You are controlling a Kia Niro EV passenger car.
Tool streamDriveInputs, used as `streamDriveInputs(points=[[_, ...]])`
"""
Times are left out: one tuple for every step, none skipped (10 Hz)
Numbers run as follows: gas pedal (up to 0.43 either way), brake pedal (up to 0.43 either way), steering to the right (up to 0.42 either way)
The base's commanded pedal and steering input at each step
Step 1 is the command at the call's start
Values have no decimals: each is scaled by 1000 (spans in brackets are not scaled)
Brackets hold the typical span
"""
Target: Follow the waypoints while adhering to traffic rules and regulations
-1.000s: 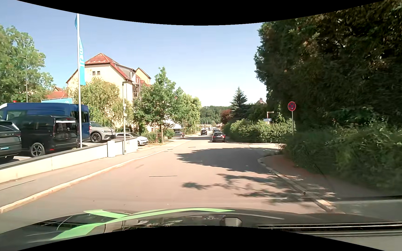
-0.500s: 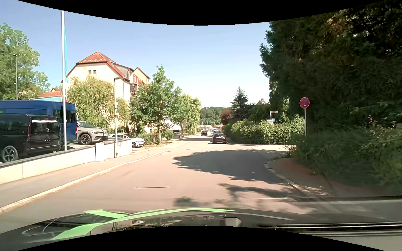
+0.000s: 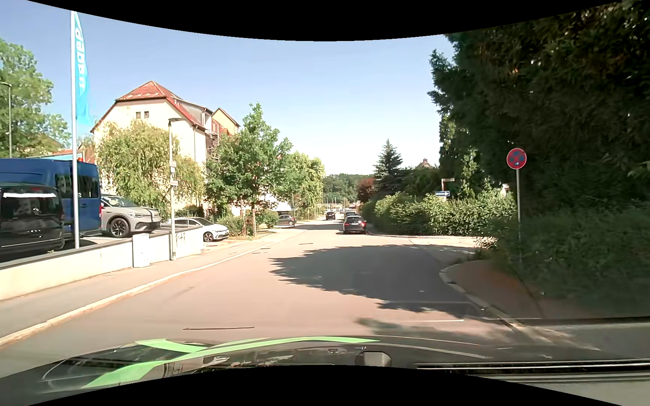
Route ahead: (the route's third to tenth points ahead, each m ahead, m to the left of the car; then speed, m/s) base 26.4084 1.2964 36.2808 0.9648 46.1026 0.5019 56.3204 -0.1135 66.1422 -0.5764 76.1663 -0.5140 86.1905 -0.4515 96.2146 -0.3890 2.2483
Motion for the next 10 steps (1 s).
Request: streamDriveInputs(points=[[39,0,-1],[59,0,-1],[59,0,-1],[59,0,-1],[67,0,-1],[67,0,-1],[67,0,-1],[67,0,0],[67,0,2],[67,0,3]])
